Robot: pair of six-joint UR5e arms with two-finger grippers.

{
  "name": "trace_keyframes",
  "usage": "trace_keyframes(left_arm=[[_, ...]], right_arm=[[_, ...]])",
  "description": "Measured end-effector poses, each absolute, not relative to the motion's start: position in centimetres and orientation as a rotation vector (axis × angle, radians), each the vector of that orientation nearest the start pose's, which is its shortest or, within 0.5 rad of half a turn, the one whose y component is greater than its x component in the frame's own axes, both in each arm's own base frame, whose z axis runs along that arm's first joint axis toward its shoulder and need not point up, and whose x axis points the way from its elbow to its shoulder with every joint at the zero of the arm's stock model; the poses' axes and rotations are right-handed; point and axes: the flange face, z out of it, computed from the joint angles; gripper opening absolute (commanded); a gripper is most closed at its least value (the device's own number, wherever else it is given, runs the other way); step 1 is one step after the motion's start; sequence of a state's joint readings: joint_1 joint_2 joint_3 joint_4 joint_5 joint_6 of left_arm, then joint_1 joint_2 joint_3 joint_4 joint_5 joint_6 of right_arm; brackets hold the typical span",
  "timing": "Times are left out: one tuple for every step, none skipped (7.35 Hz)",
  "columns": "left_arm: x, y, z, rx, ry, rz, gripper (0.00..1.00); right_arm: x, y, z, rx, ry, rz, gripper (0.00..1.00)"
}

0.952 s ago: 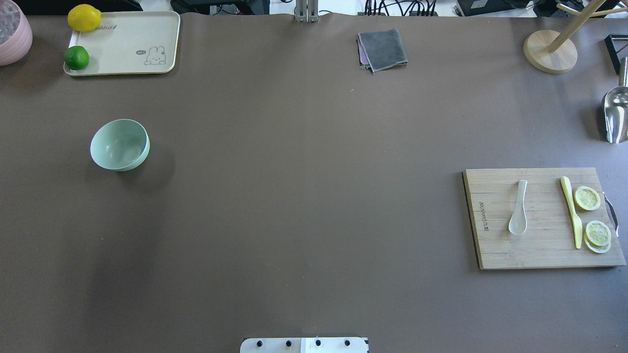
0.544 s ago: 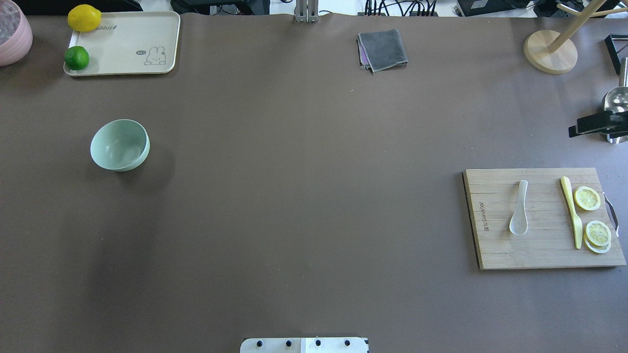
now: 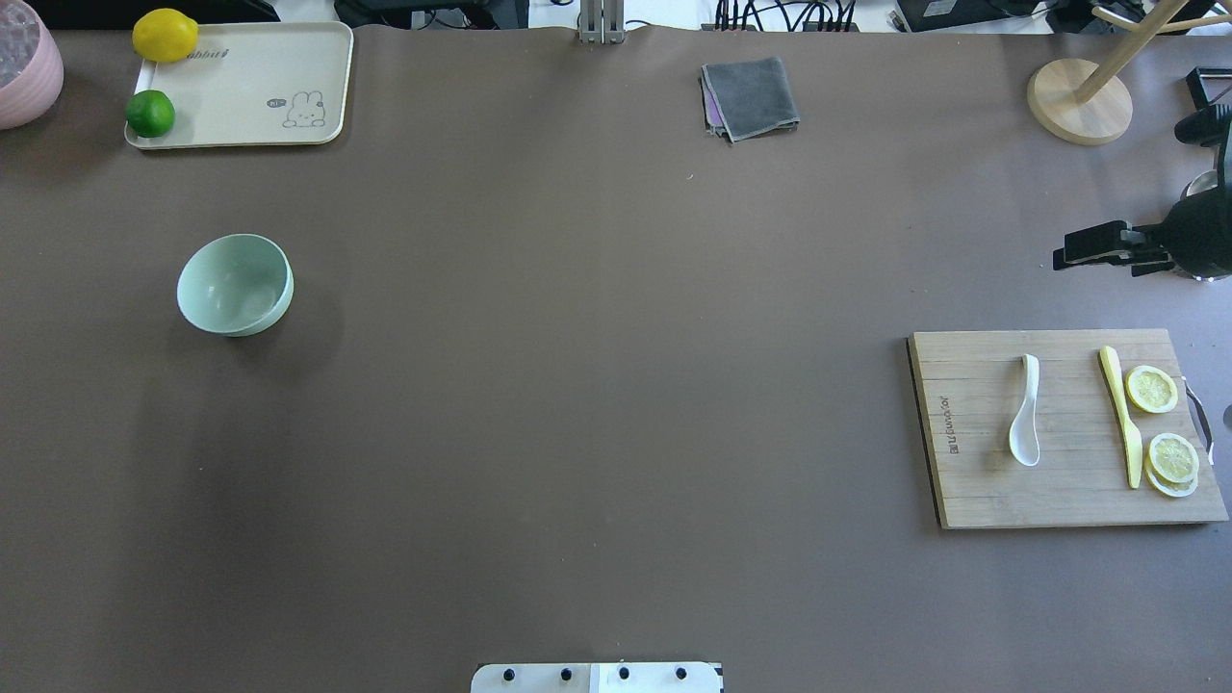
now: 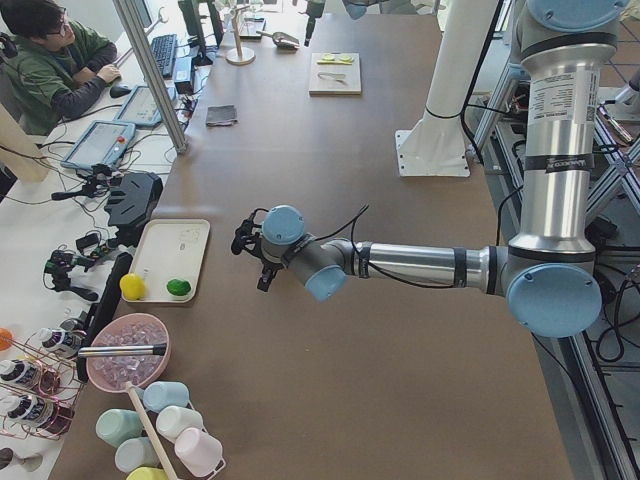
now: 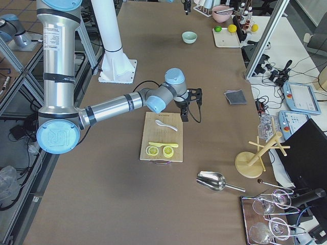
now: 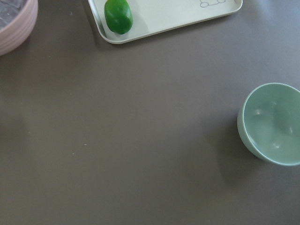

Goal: Place spoon in bowl

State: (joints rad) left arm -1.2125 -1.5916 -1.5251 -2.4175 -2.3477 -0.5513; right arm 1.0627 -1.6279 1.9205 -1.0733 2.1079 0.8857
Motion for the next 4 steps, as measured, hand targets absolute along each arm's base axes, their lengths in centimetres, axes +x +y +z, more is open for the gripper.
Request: trace_keyframes(left_arm=[[15.8, -52.4, 57.3, 0.387, 0.994, 0.13, 0.95], [18.5, -53.6, 57.1, 0.39, 0.999, 0.13, 0.88], [20.7, -54.5, 56.4, 0.384, 1.011, 0.131, 0.83], [22.6, -55.1, 55.3, 0.374, 1.028, 0.127, 0.72]], right_arm=[[-16.1, -45.6, 46.4, 0.281, -0.902, 0.126, 1.0], [-15.8, -44.8, 46.8, 0.29, -0.918, 0.116, 1.0], [-15.6, -44.3, 47.2, 0.291, -0.926, 0.11, 1.0], [-15.5, -43.9, 47.4, 0.289, -0.929, 0.108, 1.0]])
